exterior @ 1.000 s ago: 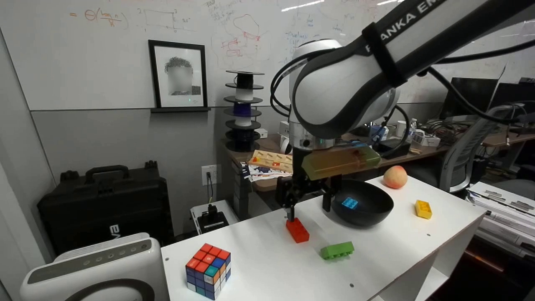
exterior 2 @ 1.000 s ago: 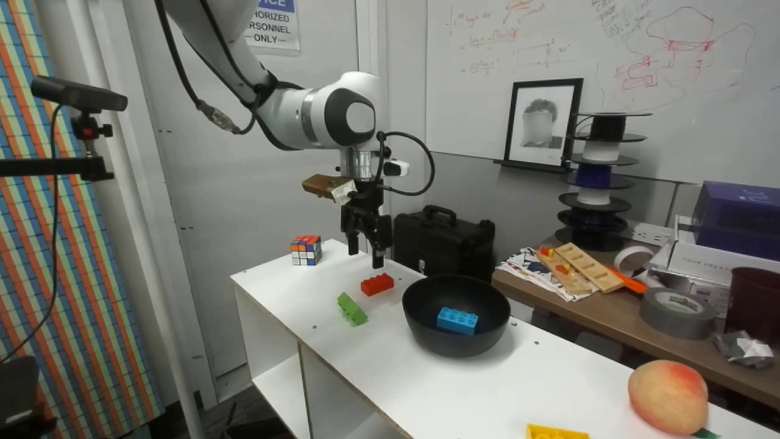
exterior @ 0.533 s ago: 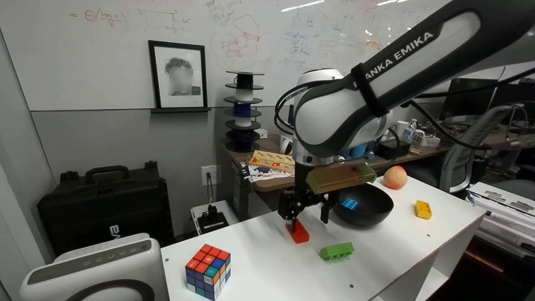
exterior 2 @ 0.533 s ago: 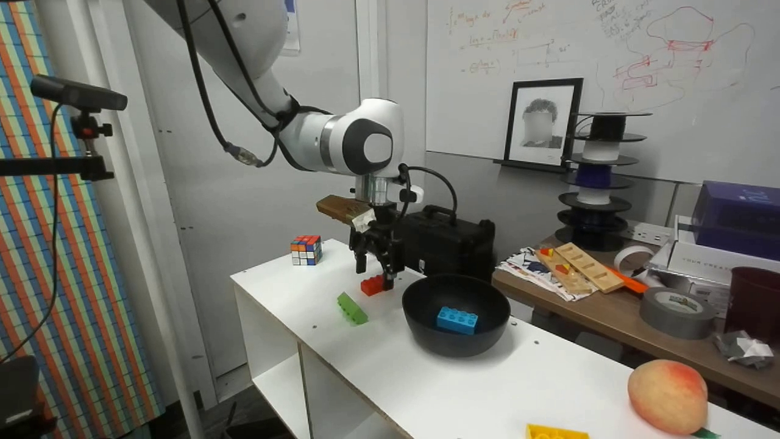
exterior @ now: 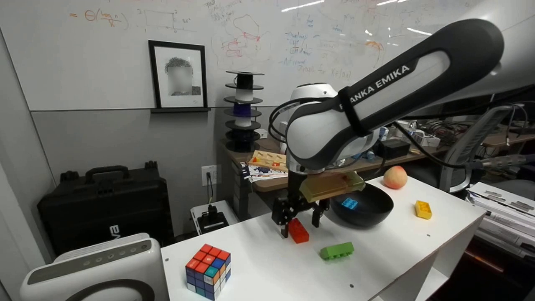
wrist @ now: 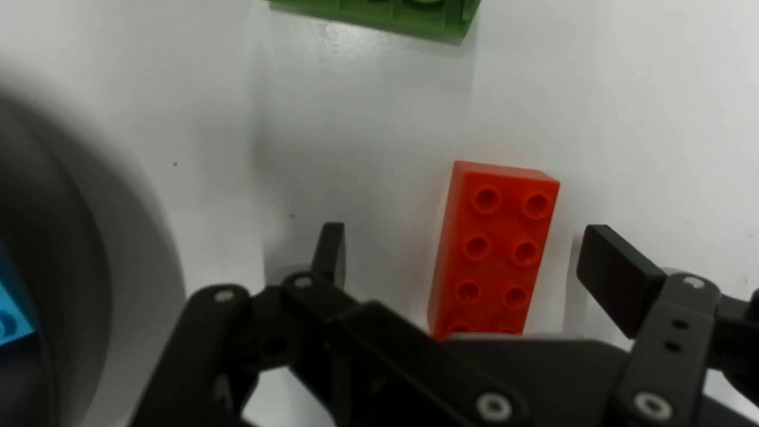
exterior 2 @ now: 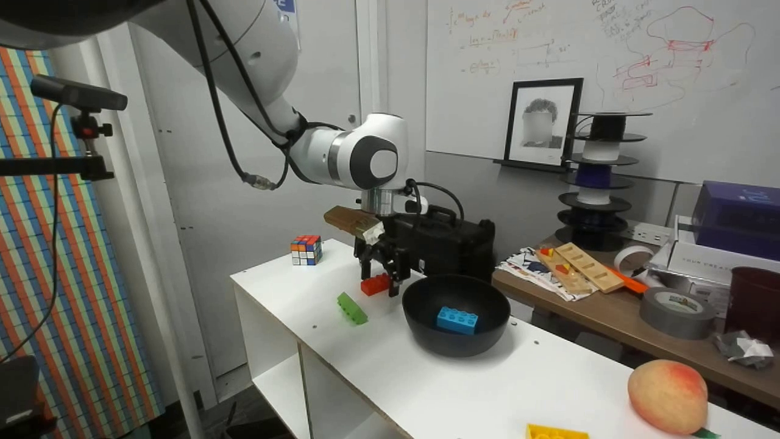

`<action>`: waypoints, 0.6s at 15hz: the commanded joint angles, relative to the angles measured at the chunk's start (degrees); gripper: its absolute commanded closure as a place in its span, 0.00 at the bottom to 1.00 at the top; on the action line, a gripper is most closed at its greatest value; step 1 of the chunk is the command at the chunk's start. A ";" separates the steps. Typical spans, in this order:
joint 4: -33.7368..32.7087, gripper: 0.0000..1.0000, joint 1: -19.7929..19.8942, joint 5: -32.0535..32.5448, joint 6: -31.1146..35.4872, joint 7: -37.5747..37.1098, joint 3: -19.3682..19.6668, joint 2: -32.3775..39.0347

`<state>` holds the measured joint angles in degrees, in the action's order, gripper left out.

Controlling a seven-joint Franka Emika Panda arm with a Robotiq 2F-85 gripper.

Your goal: Put the toys into the bowl.

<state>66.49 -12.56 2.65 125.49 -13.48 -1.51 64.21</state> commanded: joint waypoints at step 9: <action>-9.35 0.78 -1.63 -0.97 -11.51 4.26 -2.45 3.75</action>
<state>59.67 -13.65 2.67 117.70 -10.42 -3.00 67.06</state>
